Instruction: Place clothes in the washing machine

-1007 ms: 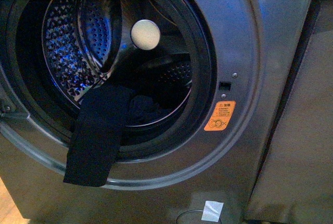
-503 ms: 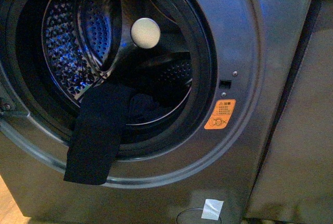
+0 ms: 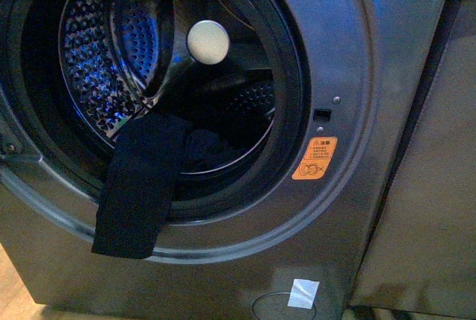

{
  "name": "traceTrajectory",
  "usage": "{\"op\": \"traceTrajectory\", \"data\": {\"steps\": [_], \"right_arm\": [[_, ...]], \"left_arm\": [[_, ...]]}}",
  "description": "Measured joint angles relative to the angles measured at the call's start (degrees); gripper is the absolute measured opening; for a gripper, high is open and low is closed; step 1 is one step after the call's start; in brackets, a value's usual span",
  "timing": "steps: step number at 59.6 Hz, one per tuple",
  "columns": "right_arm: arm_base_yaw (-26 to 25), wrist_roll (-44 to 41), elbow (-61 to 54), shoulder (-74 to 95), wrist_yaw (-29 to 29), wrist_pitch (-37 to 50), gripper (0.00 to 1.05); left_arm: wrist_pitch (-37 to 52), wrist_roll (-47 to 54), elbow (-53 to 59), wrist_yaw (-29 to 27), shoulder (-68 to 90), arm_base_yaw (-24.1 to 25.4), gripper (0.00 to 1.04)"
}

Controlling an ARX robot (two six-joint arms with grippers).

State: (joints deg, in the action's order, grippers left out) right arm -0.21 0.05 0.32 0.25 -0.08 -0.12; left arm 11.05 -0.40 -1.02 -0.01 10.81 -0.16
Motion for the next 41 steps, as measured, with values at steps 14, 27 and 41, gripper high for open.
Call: {"op": "traceTrajectory", "data": {"steps": [14,27,41], "right_arm": [[0.0,0.0,0.0,0.0,0.0,0.0,0.97],[0.0,0.0,0.0,0.0,0.0,0.0,0.97],[0.0,0.0,0.0,0.0,0.0,0.0,0.97]], "left_arm": [[-10.8,0.0,0.0,0.0,-10.3,0.0,0.04],[-10.9,0.0,0.0,0.0,-10.5,0.0,0.04],[-10.9,0.0,0.0,0.0,-10.5,0.0,0.41]]}}
